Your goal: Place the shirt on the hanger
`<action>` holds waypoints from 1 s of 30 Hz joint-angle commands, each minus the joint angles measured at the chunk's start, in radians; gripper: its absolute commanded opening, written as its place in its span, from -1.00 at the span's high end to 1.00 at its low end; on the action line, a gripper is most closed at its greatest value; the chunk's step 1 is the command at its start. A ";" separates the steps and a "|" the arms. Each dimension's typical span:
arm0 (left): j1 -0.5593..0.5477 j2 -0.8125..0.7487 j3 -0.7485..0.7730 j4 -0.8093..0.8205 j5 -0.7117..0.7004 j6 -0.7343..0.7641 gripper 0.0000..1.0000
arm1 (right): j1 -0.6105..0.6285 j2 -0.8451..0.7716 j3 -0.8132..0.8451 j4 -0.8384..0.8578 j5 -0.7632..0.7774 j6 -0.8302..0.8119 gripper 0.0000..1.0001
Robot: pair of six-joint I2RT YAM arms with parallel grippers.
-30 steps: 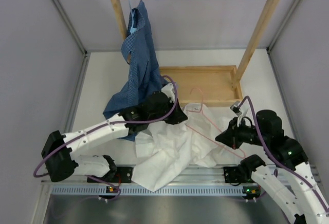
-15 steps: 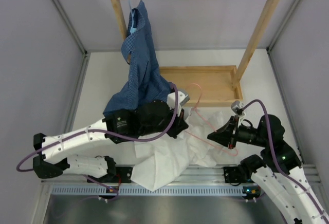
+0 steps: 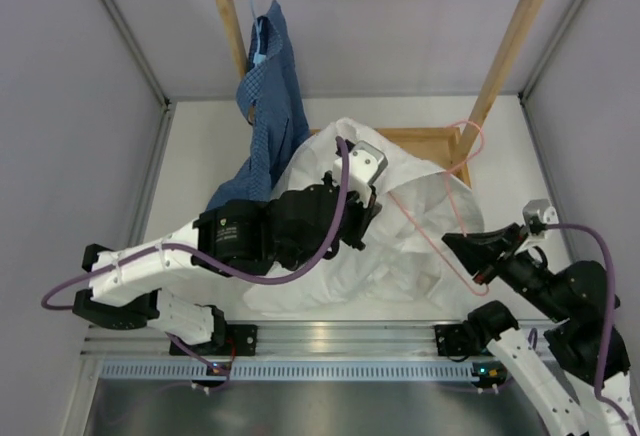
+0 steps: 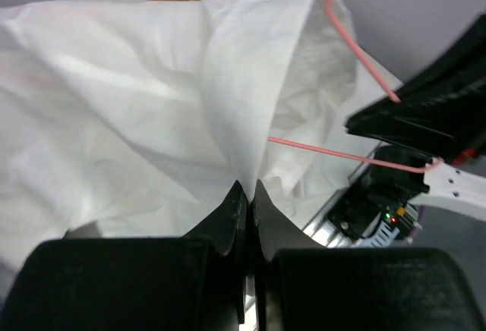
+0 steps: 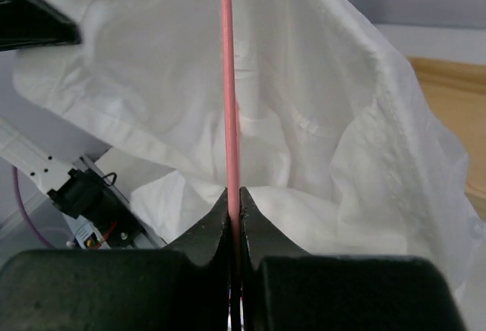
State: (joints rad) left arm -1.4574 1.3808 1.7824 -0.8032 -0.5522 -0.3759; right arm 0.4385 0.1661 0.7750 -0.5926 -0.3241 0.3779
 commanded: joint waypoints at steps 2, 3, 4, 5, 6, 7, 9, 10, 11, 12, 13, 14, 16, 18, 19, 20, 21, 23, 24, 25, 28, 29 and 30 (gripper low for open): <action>0.005 0.012 0.075 0.007 -0.196 0.051 1.00 | 0.005 0.050 0.052 -0.016 -0.149 -0.022 1.00; 0.003 0.023 0.077 0.009 -0.193 0.057 1.00 | 0.006 0.062 0.041 -0.006 -0.220 -0.016 1.00; 0.003 0.027 0.078 0.009 -0.193 0.060 1.00 | 0.005 0.072 0.034 -0.001 -0.277 -0.013 1.00; 0.005 0.029 0.077 0.009 -0.193 0.063 1.00 | 0.005 0.073 0.027 0.005 -0.364 -0.008 1.00; 0.005 0.034 0.069 0.010 -0.192 0.066 1.00 | 0.006 0.066 0.011 0.017 -0.400 -0.002 1.00; 0.003 0.034 0.063 0.012 -0.190 0.068 1.00 | 0.005 0.056 -0.002 0.042 -0.423 0.013 1.00; 0.003 0.034 0.046 0.022 -0.183 0.072 1.00 | 0.006 0.032 -0.031 0.069 -0.469 0.033 1.00; 0.005 0.035 0.043 0.025 -0.173 0.074 1.00 | 0.005 0.027 -0.042 0.097 -0.478 0.055 1.00; 0.003 0.038 0.045 0.027 -0.172 0.074 1.00 | 0.005 0.029 -0.054 0.097 -0.483 0.059 1.00; 0.003 0.044 0.043 0.025 -0.166 0.072 1.00 | 0.005 0.033 -0.057 0.096 -0.483 0.052 1.00; 0.003 0.046 0.043 0.024 -0.146 0.072 1.00 | 0.006 0.042 -0.059 0.091 -0.478 0.043 1.00; 0.003 0.047 0.040 0.024 -0.134 0.071 1.00 | 0.005 0.058 -0.059 0.073 -0.448 0.036 1.00; 0.003 0.049 0.025 0.025 -0.085 0.074 1.00 | 0.005 0.082 -0.062 0.082 -0.417 0.032 1.00; 0.003 0.055 0.012 0.025 -0.057 0.072 1.00 | 0.006 0.092 -0.072 0.117 -0.406 0.044 1.00; 0.003 0.058 0.002 0.025 -0.043 0.072 1.00 | 0.006 0.098 -0.075 0.138 -0.395 0.046 1.00; 0.003 0.070 -0.003 0.025 -0.005 0.072 1.00 | 0.006 0.101 -0.079 0.187 -0.383 0.050 1.00; 0.003 0.078 0.000 0.025 0.014 0.074 1.00 | 0.005 0.108 -0.080 0.206 -0.350 0.052 1.00; 0.002 0.102 0.005 0.024 0.067 0.072 1.00 | 0.005 0.119 -0.085 0.259 -0.322 0.055 1.00; 0.002 0.112 0.008 0.022 0.086 0.072 1.00 | 0.005 0.127 -0.089 0.278 -0.310 0.055 1.00; 0.002 0.116 0.018 0.022 0.098 0.072 1.00 | 0.006 0.136 -0.106 0.293 -0.285 0.055 1.00; -0.001 0.130 0.040 0.024 0.144 0.066 1.00 | 0.005 0.112 -0.170 0.390 -0.248 0.079 1.00; -0.001 0.133 0.060 0.024 0.150 0.069 1.00 | 0.006 0.096 -0.189 0.414 -0.242 0.097 1.00; -0.004 0.136 0.070 0.024 0.156 0.071 1.00 | 0.005 0.083 -0.207 0.462 -0.239 0.107 1.00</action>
State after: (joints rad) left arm -1.4536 1.5223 1.7947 -0.8062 -0.4774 -0.3111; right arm 0.4385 0.2779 0.6064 -0.3416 -0.6273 0.4480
